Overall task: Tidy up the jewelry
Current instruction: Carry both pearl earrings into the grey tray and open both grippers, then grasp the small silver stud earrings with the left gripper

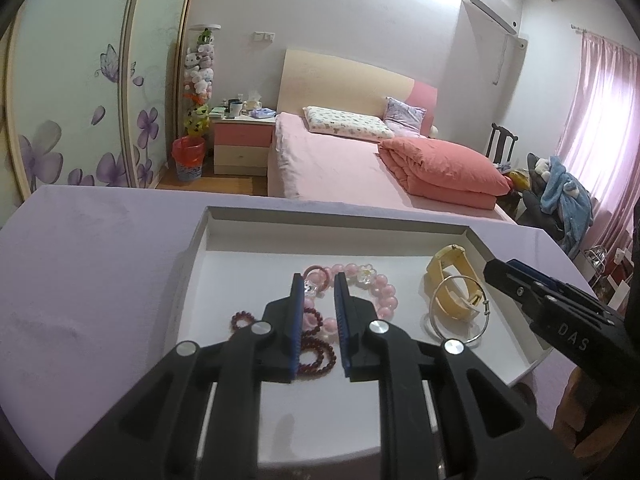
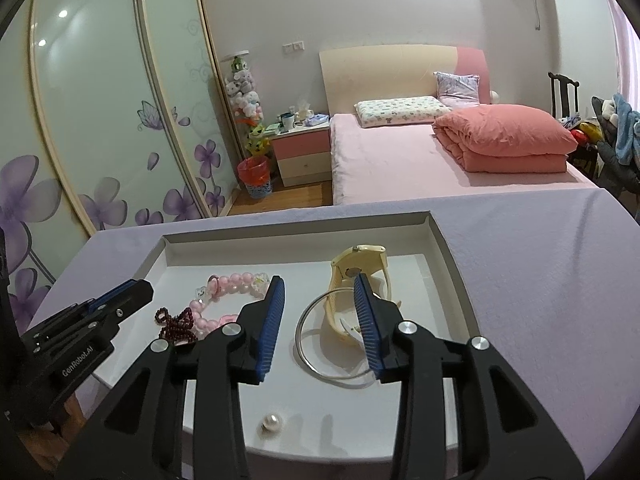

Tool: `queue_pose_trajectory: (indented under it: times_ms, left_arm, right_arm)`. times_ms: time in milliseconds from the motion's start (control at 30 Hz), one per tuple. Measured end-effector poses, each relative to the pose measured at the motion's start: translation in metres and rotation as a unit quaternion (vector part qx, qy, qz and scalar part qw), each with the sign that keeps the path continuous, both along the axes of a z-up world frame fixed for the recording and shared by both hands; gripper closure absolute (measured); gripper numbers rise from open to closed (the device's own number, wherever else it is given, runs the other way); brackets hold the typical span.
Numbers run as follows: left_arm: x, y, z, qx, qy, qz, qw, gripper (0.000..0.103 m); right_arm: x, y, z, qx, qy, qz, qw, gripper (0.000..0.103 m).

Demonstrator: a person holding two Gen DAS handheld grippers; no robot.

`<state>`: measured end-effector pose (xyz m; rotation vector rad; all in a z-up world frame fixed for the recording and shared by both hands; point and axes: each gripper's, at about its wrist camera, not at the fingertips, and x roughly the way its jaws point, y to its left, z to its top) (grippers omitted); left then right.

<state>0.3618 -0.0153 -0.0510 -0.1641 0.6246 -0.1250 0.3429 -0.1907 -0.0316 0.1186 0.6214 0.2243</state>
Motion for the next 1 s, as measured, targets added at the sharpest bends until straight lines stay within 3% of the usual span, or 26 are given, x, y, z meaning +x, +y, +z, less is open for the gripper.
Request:
queue_pose_trajectory:
  times_ms: [733, 1000]
  left_arm:
    - [-0.126, 0.028, -0.017, -0.004, 0.044, -0.019, 0.9988, 0.071]
    - [-0.122, 0.02, -0.033, 0.002, 0.087, -0.024, 0.996, 0.068]
  right_arm:
    - [-0.106, -0.025, -0.032, -0.048, 0.051, 0.033, 0.997, 0.052]
    - [-0.13, -0.037, -0.039, -0.044, 0.065, 0.02, 0.997, 0.048]
